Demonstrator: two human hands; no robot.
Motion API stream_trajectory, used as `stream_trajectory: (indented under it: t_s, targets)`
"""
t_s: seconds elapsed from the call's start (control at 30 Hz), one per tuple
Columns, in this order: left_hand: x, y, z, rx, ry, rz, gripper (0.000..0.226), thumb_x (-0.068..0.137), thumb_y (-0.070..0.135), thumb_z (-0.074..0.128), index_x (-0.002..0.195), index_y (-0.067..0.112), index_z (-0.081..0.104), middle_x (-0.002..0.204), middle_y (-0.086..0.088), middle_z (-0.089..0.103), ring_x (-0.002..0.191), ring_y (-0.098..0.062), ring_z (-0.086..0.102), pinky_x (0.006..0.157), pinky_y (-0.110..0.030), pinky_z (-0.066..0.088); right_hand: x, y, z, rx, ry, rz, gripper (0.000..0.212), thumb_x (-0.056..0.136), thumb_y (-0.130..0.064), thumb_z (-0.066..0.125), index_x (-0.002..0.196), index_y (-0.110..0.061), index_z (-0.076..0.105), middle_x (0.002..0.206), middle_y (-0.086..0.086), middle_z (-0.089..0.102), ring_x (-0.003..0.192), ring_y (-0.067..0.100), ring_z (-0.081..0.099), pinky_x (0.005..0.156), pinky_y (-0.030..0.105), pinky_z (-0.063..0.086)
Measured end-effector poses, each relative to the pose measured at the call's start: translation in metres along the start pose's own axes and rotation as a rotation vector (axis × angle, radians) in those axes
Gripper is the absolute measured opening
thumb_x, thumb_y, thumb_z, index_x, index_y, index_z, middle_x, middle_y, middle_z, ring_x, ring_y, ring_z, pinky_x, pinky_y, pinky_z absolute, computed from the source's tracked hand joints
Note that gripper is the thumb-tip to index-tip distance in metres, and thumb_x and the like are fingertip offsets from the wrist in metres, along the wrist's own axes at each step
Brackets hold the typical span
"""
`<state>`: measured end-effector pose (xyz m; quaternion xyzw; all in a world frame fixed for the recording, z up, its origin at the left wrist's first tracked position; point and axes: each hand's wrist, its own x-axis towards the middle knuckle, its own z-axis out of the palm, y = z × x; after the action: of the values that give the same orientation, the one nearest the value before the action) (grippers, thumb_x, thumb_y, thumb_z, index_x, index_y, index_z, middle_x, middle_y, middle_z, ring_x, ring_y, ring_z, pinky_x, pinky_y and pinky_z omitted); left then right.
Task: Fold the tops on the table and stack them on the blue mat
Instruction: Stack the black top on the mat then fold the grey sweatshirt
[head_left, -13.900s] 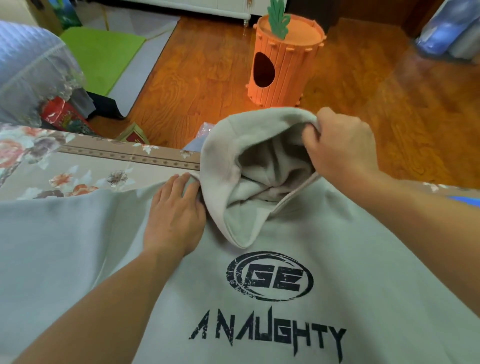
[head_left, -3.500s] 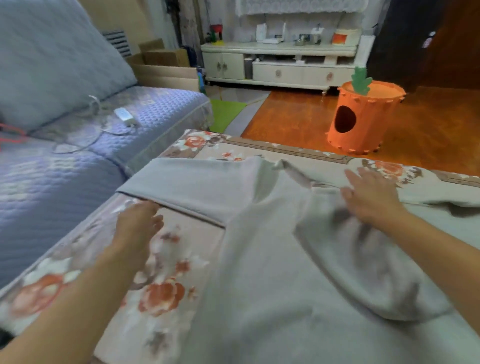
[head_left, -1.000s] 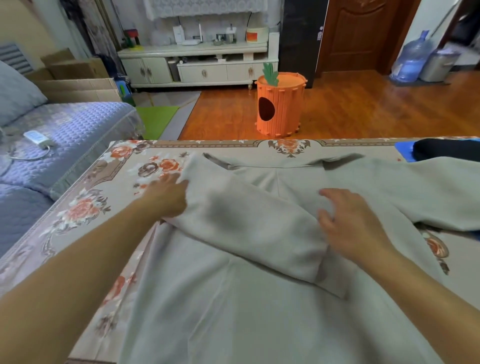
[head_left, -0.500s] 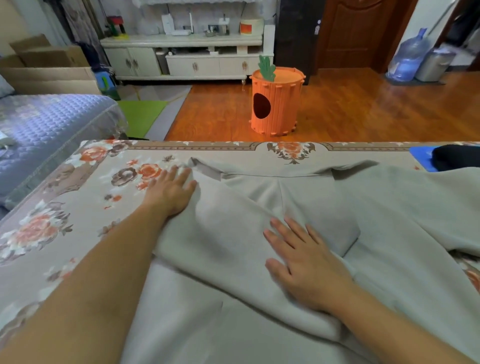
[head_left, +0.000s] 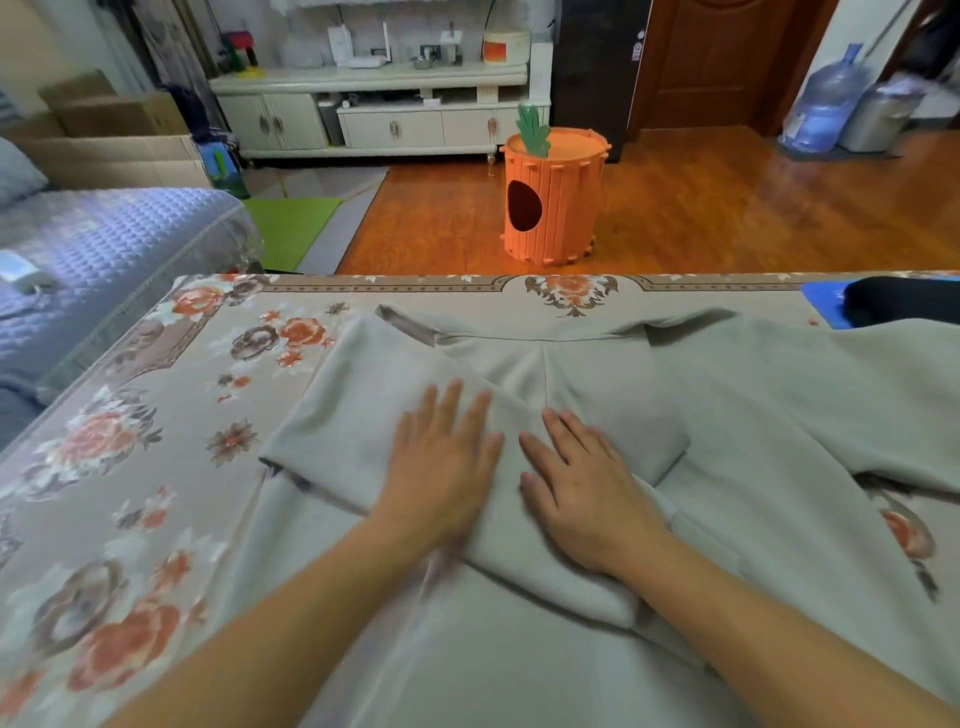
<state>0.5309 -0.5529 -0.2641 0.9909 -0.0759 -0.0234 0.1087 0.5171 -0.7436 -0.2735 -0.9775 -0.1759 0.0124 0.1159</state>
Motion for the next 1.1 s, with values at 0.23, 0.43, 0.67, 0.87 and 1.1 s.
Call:
stream_trajectory:
  t_s: [0.23, 0.43, 0.67, 0.87, 1.1]
  targets:
    - [-0.003, 0.041, 0.012, 0.143, -0.209, -0.027, 0.07, 0.088, 0.064, 0.02, 0.155, 0.048, 0.017, 0.169, 0.002, 0.01, 0.155, -0.031, 0.01, 0.124, -0.053, 0.012, -0.031, 0.031, -0.034, -0.142, -0.124, 0.106, 0.062, 0.102, -0.051, 0.026, 0.157, -0.022, 0.026, 0.167, 0.005, 0.013, 0.152, 0.033, 0.011, 0.121, 0.054, 0.006]
    - [0.015, 0.133, 0.01, 0.256, 0.107, 0.196, 0.057, 0.085, 0.044, 0.042, 0.133, 0.022, 0.061, 0.141, -0.013, 0.055, 0.134, -0.038, 0.045, 0.108, -0.057, 0.037, -0.107, 0.131, -0.073, 0.391, 0.329, 0.477, 0.045, 0.09, -0.028, 0.055, 0.132, -0.011, 0.061, 0.139, 0.013, 0.053, 0.127, 0.031, 0.051, 0.11, 0.031, 0.032]
    - [0.036, 0.209, 0.071, 0.134, -0.043, 0.294, 0.067, 0.096, 0.058, 0.008, 0.16, 0.039, 0.018, 0.169, 0.0, 0.013, 0.156, -0.029, 0.004, 0.125, -0.049, 0.007, -0.187, 0.251, -0.079, 0.82, 0.831, 0.99, 0.038, 0.091, -0.006, 0.056, 0.126, -0.018, 0.061, 0.12, -0.003, 0.061, 0.102, 0.016, 0.06, 0.092, 0.032, 0.047]
    - [0.038, 0.201, 0.073, 0.11, 0.039, 0.324, 0.067, 0.094, 0.055, 0.014, 0.153, 0.037, 0.041, 0.162, 0.002, 0.035, 0.153, -0.029, 0.02, 0.124, -0.046, 0.018, -0.198, 0.325, -0.113, 1.312, 1.202, 1.03, 0.026, 0.082, 0.002, 0.044, 0.078, -0.023, 0.051, 0.06, -0.012, 0.046, 0.056, 0.01, 0.034, 0.052, 0.025, 0.031]
    - [0.039, 0.199, 0.074, 0.121, 0.063, 0.309, 0.066, 0.094, 0.055, 0.017, 0.151, 0.036, 0.044, 0.159, 0.002, 0.04, 0.151, -0.028, 0.023, 0.123, -0.047, 0.02, -0.188, 0.434, -0.138, 1.59, 1.328, 1.317, 0.046, 0.085, -0.017, 0.069, 0.128, -0.028, 0.059, 0.112, -0.004, 0.07, 0.087, 0.018, 0.069, 0.051, 0.03, 0.057]
